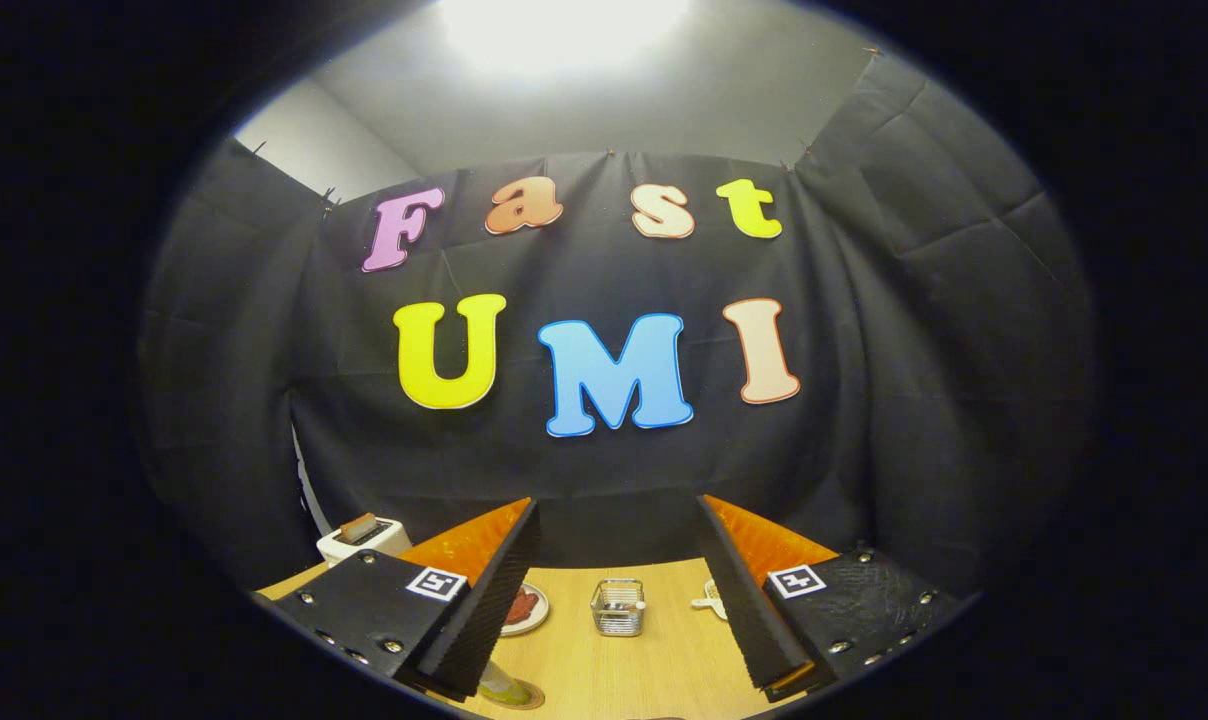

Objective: Take the bottle from table, then pour the juice into the cup, finally place the bottle on the coaster

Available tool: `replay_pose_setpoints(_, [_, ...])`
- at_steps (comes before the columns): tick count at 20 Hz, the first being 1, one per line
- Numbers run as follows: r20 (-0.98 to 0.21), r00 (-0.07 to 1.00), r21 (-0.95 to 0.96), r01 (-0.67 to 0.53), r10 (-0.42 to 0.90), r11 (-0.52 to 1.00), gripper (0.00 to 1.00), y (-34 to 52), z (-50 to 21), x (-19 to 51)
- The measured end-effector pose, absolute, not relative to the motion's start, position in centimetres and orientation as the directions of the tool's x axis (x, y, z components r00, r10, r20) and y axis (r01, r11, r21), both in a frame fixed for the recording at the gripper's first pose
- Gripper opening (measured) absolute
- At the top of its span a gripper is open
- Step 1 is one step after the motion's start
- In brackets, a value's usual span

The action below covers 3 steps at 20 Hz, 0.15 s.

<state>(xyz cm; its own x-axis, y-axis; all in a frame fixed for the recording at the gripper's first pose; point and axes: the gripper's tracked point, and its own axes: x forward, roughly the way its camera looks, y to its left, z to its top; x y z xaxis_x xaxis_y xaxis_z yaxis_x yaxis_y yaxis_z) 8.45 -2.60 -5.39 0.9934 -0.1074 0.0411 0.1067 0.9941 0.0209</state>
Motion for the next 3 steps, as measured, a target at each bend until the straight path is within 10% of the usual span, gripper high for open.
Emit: replay_pose_setpoints(3, [0.033,0.994,0.007,0.107,-0.107,0.994,0.94,-2.55,-5.12,8.19])
